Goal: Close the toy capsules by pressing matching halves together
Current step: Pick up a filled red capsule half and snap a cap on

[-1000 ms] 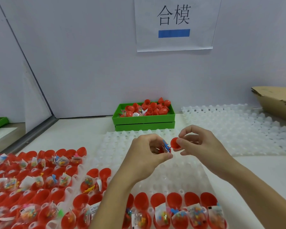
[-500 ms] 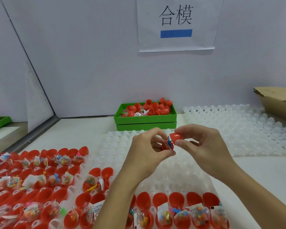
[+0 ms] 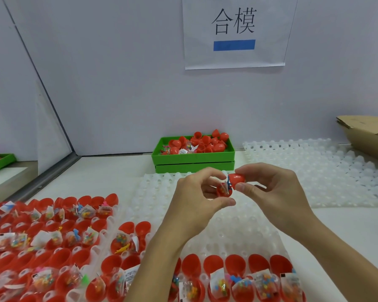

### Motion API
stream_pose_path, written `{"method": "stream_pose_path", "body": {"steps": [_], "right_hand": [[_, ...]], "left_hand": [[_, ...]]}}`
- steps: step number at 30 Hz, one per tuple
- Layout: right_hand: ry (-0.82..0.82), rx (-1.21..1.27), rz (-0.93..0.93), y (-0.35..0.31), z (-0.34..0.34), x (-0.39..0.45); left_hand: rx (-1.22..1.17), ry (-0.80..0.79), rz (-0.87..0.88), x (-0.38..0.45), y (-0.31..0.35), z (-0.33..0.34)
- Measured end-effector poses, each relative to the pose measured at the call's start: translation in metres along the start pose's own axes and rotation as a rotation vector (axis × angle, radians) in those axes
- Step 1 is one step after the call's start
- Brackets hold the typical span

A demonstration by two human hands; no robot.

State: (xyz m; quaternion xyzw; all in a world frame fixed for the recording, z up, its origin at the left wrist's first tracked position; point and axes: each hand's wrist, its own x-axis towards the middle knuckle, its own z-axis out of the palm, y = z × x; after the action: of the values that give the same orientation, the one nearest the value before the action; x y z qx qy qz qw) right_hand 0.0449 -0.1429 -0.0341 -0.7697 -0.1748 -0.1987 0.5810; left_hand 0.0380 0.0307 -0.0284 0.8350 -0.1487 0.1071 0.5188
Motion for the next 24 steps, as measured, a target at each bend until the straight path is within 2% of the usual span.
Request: {"method": "stream_pose_path", "body": {"steps": [7,15,24], "right_hand": [[0.018,0.049,0.034,0.0008,-0.002,0.0013],[-0.048,0.085,0.005,-0.003,-0.0001,-0.0006],[-0.041,0.107,-0.008,-0.0023,0.0018,-0.0014]], "left_hand": [[-0.098,-0.015,-0.01,0.0007,0.0002,-0.0053],[-0.12,-0.019,-0.041,0.002,-0.0039,-0.0008],[-0.133,0.036,-0.012,0.0018,-0.0034,-0.0022]]}}
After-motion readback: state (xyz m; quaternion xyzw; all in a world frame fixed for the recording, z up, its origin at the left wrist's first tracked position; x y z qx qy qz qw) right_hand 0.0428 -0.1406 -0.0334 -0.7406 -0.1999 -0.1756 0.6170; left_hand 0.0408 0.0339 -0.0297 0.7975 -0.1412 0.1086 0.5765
